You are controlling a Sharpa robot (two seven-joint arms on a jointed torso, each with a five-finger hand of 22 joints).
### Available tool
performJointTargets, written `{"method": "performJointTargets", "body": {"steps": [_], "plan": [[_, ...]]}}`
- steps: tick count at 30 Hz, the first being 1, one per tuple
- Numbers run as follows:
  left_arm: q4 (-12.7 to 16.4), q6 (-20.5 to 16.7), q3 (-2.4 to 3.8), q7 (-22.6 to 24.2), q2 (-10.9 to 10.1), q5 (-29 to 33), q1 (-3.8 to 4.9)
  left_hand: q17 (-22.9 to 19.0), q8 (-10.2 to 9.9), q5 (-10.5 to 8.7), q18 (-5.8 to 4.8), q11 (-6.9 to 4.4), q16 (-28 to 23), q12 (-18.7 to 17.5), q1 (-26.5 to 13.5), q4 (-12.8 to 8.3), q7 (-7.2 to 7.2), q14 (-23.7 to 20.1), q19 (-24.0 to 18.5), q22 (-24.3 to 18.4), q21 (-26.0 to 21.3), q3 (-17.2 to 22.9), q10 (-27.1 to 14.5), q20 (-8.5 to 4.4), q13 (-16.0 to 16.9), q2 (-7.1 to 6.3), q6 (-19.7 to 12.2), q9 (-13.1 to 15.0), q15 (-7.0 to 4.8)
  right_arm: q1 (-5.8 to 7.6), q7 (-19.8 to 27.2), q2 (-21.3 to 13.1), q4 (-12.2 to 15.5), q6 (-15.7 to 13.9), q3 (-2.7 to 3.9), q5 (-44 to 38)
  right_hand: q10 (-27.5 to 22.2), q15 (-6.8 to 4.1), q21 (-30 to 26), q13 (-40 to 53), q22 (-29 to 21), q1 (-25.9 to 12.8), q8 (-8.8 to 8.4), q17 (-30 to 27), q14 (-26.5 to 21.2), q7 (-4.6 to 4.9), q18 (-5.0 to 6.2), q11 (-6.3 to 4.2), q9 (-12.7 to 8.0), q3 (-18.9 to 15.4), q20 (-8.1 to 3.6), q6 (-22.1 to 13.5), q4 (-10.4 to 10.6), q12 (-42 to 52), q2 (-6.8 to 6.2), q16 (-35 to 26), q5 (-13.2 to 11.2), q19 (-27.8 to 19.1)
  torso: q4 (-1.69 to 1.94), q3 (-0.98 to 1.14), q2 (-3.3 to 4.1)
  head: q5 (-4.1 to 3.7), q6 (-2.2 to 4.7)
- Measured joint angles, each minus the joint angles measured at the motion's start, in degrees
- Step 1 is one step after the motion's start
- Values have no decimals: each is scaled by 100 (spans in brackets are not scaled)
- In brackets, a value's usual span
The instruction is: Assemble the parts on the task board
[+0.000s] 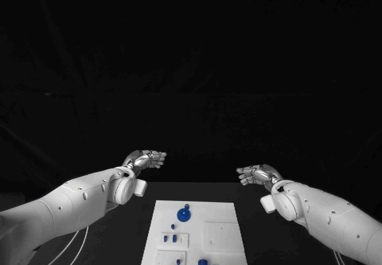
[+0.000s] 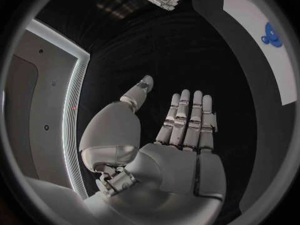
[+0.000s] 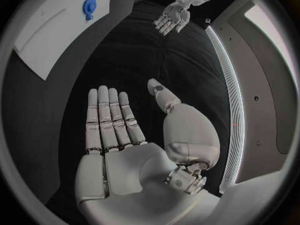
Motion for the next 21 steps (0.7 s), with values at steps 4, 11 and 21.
{"method": "performJointTargets", "body": {"steps": [4,11,21], "plan": [[-95,50,1,82,103,202,-9,-37,-20,0,0,-50,-67,0,-185,54,-70,-155,-125,-8,-65,-127,-221,89,-79,-37,-162,-3,-34,-83,131,6,-59,69,31,180,-12,87,-321,-581,-154,-54,0,-343,-227,-42,-37,7,-93,-182,121,-78,2,-536,54,-467,-39,-296,1,21,-64,52,93],[-135,78,2,121,120,295,-53,-1096,-566,-127,0,-296,-652,-118,-2209,626,-309,-1657,-954,-2013,-1548,-1040,-2203,-89,-245,272,-1688,-989,-347,-90,212,0,-64,100,40,273,-1689,-226,-1098,-1473,-2255,-1897,-357,-1457,-1807,-373,-384,-308,-1394,-1226,-220,-1857,624,-1341,297,-1527,-435,-1579,13,32,-96,63,117],[790,-270,149,162,-168,293,-268,-2501,-1265,-257,2,-625,-1396,-288,-4785,1372,-641,-3602,-1980,-4700,-3475,-2207,-4814,-325,-452,688,-3674,-2323,-786,-116,274,-351,859,-252,-62,433,-4274,-682,-1922,-2092,-4948,-4376,-885,-2647,-4030,-817,-799,-721,-2994,-2418,-766,-4196,1455,-1987,464,-2676,-887,-3266,77,39,-145,-89,-254]]}}
